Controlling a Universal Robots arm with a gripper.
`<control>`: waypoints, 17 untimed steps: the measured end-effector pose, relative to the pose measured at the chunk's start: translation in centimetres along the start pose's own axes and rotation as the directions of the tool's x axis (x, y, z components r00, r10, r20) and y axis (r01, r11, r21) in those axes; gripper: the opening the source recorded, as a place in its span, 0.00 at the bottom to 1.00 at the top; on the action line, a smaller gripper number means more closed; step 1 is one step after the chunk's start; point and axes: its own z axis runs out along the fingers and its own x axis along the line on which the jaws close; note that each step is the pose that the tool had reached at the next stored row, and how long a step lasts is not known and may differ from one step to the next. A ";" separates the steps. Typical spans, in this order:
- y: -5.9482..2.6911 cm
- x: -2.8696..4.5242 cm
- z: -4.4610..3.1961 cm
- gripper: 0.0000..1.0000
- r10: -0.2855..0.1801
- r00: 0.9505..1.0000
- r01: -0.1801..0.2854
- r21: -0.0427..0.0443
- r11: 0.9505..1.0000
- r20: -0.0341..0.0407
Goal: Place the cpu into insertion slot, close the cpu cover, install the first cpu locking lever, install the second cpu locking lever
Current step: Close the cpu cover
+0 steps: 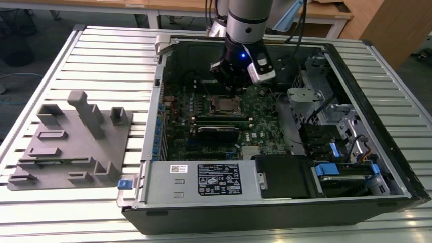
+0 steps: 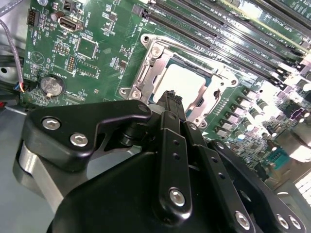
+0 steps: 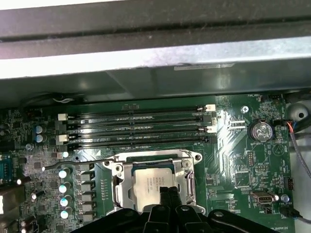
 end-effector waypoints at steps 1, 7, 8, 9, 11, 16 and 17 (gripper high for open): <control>0.00 0.00 0.00 0.11 -0.005 1.000 0.005 0.000 1.000 0.000; 0.00 0.04 0.00 0.11 -0.013 1.000 0.013 0.000 1.000 0.000; 0.00 0.10 0.01 0.11 -0.013 1.000 0.013 0.000 1.000 0.000; -0.01 0.18 0.02 0.11 -0.013 1.000 0.013 0.000 1.000 0.000; -0.02 0.32 0.03 0.11 -0.013 1.000 0.013 0.000 1.000 0.001; -0.06 0.68 0.11 0.11 -0.013 1.000 0.013 0.000 1.000 0.001; -0.06 0.74 0.14 0.11 -0.013 1.000 0.013 0.000 1.000 0.001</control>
